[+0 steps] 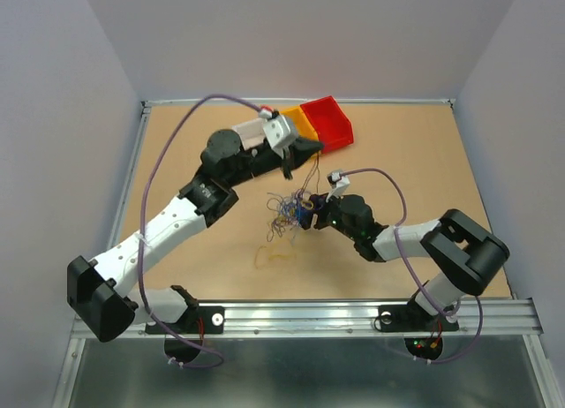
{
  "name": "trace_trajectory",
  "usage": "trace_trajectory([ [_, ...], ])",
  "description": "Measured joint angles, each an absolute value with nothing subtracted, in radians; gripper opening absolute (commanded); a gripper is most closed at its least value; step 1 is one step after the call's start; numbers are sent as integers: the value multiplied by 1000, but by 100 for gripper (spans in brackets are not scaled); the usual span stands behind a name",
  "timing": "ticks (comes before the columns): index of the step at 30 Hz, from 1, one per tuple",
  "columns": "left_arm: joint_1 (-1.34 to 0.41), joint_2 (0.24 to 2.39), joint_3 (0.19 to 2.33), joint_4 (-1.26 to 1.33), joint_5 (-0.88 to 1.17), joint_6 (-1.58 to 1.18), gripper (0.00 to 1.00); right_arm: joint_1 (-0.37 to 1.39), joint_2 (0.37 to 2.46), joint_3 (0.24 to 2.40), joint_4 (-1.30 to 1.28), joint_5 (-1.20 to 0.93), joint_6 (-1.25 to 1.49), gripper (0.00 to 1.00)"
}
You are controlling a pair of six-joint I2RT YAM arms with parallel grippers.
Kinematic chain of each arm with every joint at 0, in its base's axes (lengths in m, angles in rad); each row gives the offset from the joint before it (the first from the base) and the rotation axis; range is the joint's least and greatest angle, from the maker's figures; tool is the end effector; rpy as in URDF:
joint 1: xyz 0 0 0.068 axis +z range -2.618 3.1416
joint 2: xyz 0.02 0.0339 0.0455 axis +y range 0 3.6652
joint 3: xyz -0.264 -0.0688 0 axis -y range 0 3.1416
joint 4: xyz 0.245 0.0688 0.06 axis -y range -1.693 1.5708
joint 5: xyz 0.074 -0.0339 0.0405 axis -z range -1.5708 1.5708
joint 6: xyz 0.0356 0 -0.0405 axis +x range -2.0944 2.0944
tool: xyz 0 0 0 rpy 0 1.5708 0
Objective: Untangle the cables
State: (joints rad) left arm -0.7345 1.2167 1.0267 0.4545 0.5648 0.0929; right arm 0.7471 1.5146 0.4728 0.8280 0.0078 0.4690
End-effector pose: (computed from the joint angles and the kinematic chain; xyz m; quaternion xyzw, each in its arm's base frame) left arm 0.1957 -0.2024 0.4010 0.4373 0.4454 -0.4012 0.6704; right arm 0.2113 0.1953 0.1726 -0.1055 0.7713 0.3560 0.5169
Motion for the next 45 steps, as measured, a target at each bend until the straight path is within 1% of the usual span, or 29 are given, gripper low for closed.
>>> trace_trajectory([
  [1,-734,1222,1089,416,528,99,0,748,1549,480,833,9,479,71],
  [4,-733,1291,1459,284,343,131,0,749,1647,497,837,17,522,70],
  [6,-733,1314,1640,253,233,152,0,749,1678,497,838,20,545,69],
  [9,-730,1305,1818,241,91,170,0,749,1684,497,821,33,567,66],
  [11,-726,1279,1874,245,33,176,0,749,1670,497,815,43,575,63],
  [12,-725,1263,1870,248,19,176,0,749,1649,496,810,50,577,58],
  [15,-725,1212,1795,266,5,175,0,749,1550,480,813,84,576,44],
  [16,-725,1197,1749,288,-1,175,0,749,1511,465,816,101,579,42],
  [17,-725,1193,1715,300,-9,177,0,749,1465,445,822,124,579,38],
  [19,-725,1203,1652,310,-24,181,0,749,1407,419,824,154,579,37],
  [20,-724,1210,1615,318,-34,186,0,749,1384,408,825,175,581,38],
  [21,-722,1215,1581,320,-39,191,0,749,1365,397,825,195,581,41],
  [23,-722,1247,1521,316,-38,199,0,749,1344,381,822,223,580,56],
  [24,-722,1257,1488,306,-29,205,0,749,1332,372,816,231,578,68],
  [26,-720,1262,1397,280,5,216,0,749,1295,358,810,232,559,74],
  [27,-719,1255,1358,274,27,222,0,749,1277,356,809,227,553,76],
  [31,-718,1161,1149,286,160,231,0,750,1198,356,823,176,498,76],
  [35,-718,1024,901,426,279,231,0,749,1156,344,850,124,459,75],
  [38,-718,970,769,522,390,239,2,750,1157,344,854,99,441,75],
  [41,-719,968,710,566,507,230,2,750,1176,344,863,84,433,73],
  [45,-718,974,706,610,593,197,2,749,1244,345,886,21,425,74],
])
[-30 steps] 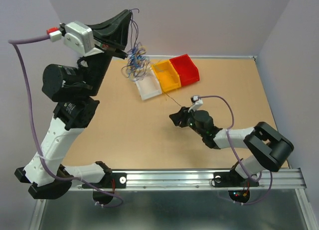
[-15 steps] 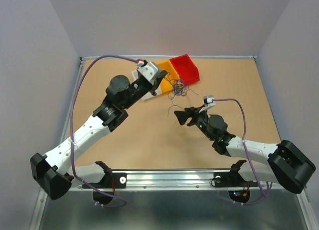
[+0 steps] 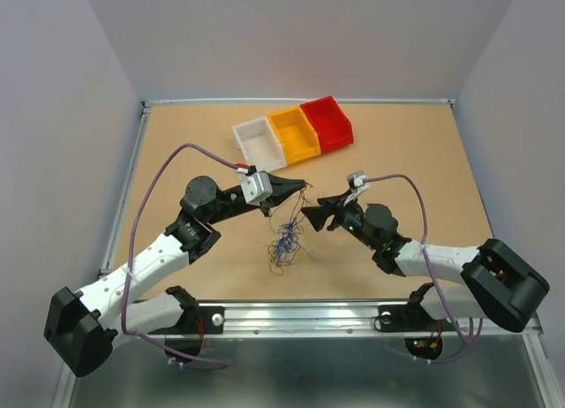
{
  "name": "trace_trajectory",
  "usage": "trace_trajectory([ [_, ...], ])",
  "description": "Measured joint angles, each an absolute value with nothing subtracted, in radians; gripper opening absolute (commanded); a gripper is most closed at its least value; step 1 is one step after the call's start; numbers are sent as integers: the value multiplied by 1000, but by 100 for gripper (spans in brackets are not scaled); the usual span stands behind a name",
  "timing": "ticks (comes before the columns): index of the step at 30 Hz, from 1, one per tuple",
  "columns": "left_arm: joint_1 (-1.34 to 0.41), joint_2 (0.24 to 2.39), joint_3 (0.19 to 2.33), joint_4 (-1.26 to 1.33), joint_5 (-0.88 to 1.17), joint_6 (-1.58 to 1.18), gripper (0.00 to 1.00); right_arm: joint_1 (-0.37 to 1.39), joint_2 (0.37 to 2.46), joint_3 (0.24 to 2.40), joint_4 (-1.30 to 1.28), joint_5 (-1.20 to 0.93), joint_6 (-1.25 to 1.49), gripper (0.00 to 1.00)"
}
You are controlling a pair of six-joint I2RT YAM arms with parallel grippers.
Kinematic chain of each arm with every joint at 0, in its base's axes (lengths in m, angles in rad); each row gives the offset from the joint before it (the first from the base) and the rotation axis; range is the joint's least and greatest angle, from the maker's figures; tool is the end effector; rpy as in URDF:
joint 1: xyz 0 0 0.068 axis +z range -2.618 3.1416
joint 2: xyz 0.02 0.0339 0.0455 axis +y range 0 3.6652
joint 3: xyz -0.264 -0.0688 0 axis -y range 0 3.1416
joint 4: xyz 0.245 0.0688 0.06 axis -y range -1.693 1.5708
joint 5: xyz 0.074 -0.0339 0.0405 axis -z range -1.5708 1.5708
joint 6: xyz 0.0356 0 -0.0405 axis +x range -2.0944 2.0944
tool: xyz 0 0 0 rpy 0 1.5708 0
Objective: Untangle the cables
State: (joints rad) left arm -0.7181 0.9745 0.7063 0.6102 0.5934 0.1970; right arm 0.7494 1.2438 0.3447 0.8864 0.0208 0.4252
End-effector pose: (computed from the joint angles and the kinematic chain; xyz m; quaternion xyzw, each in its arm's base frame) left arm 0.1536 -0.1607 0.3596 0.4579 0.3890 -0.3642 0.7116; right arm 0.1793 0.1658 0.2077 -0.1076 0.7034 0.3831 0.5889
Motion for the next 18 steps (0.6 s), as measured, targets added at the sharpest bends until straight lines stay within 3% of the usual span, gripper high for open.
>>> trace_trajectory([
  [11,-718,1070,707,672,726,158,2,773,1330,345,907,-102,418,77],
  [14,-718,1093,707,672,728,160,2,773,1295,345,907,-103,413,68],
  [18,-718,1134,709,683,729,164,2,774,1263,345,931,-124,406,49],
])
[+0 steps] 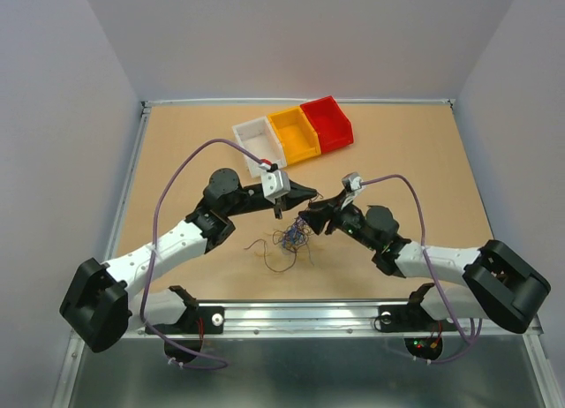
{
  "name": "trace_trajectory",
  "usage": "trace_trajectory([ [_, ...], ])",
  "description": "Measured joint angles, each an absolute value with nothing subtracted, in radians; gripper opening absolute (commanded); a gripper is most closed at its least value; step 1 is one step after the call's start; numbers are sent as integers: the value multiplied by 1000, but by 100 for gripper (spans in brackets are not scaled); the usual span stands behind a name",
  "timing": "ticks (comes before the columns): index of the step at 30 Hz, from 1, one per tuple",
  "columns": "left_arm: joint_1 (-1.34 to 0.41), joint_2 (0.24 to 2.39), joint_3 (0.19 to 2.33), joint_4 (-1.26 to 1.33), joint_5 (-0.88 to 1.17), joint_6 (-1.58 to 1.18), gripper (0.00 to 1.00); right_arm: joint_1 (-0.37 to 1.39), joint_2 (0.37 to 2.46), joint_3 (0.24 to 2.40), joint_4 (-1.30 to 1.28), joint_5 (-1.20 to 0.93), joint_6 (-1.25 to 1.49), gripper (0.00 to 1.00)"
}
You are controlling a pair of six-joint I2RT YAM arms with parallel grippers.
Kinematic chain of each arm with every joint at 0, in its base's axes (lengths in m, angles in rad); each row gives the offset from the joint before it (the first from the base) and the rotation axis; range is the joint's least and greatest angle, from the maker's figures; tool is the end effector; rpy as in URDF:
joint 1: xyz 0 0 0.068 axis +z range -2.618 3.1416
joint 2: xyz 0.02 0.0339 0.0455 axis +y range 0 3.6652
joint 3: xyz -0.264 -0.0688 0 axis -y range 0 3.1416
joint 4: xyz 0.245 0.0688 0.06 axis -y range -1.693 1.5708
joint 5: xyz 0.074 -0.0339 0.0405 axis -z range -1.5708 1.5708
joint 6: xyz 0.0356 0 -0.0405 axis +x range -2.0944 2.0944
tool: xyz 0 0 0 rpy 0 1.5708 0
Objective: Untangle the cables
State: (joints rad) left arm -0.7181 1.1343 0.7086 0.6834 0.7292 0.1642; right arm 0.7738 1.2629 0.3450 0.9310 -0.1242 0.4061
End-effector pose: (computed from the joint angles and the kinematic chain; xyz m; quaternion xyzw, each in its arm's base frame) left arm 0.1753 -0.1847 0.3318 0.4989 0.3951 -0.4117 0.6523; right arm 0.1727 0.1749 0.2084 -0.1716 0.6812 0.4314 0.5660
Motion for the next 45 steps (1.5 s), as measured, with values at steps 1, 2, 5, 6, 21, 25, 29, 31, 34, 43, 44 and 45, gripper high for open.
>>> trace_trajectory([
  [1,-718,1151,710,684,729,165,1,774,1263,345,936,-131,404,45],
  [2,-718,1169,714,683,725,165,1,774,1264,345,937,-139,404,41],
  [5,-718,1209,722,680,703,167,1,774,1277,345,940,-167,406,15],
  [6,-718,1215,722,677,695,168,1,774,1284,345,945,-175,405,3],
  [21,-718,1196,738,611,607,286,98,774,1110,346,853,4,416,1],
  [25,-718,1206,757,590,632,314,98,774,981,346,802,65,395,1],
  [29,-718,1237,776,561,682,341,98,774,925,346,756,94,380,0],
  [31,-718,1265,790,546,708,355,97,774,913,346,737,101,372,1],
  [34,-718,1313,815,513,733,366,93,774,908,346,722,105,365,0],
  [43,-732,1449,904,411,768,398,72,774,910,346,706,107,362,1],
  [44,-733,1461,912,397,770,404,71,774,910,346,706,109,362,0],
  [45,-735,1470,918,387,772,409,70,774,910,346,706,110,362,0],
])
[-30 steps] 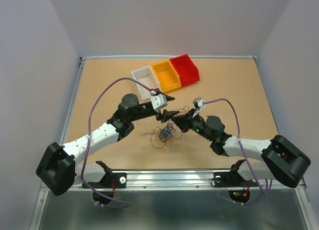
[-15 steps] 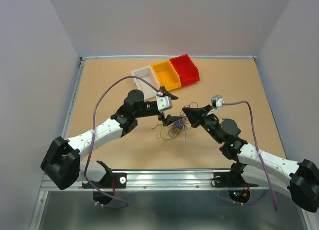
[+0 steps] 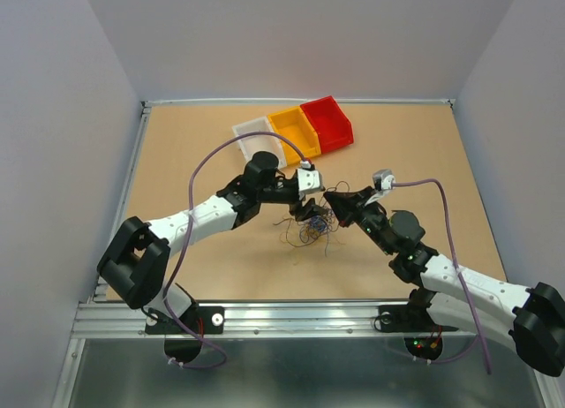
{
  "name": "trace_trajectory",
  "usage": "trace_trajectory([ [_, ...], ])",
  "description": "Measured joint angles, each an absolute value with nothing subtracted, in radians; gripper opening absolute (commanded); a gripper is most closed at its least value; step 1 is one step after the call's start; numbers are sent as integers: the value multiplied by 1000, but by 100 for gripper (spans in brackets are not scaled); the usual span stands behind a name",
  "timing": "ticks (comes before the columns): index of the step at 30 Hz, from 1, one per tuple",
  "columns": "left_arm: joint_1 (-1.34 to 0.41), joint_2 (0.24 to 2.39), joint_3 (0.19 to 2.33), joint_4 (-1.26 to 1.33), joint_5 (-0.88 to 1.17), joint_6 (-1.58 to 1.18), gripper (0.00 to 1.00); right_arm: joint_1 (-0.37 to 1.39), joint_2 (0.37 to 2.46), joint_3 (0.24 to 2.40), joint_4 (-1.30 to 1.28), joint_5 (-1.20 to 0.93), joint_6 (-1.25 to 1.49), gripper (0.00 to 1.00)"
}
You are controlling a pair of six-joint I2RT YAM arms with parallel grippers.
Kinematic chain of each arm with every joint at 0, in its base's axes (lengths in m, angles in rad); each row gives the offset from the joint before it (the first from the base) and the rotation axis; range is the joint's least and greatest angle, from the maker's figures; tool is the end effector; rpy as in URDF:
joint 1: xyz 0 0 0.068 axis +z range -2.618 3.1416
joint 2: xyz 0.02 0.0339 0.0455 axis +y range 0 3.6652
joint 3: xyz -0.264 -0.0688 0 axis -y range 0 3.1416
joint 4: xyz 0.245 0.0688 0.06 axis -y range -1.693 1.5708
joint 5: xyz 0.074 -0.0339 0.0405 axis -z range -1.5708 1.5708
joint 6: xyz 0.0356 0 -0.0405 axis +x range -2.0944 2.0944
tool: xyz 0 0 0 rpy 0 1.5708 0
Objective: Untangle the cables
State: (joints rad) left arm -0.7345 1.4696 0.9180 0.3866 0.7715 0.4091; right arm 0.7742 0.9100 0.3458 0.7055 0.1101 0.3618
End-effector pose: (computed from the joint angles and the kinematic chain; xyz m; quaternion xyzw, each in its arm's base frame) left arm 0.2295 -0.2407 0.2825 0.5871 0.4628 -0.3803 0.5445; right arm 0.1496 0.1408 0.2570 -0.0933 0.6491 0.3753 0.6551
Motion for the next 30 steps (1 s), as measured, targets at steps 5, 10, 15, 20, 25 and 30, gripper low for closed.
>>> trace_trajectory([
  [5,-739,1483,925,353,763,433,39,774,909,346,704,147,363,1],
  [10,-739,1484,933,343,740,439,0,774,900,345,702,191,370,1],
  [15,-732,1483,937,376,632,379,0,774,900,342,702,284,406,0],
  [20,-656,1449,912,464,500,258,0,774,933,301,694,479,502,1],
  [25,-524,1398,900,538,400,112,0,774,918,263,656,661,600,1],
  [30,-449,1359,891,586,322,25,0,774,800,240,604,820,668,1],
])
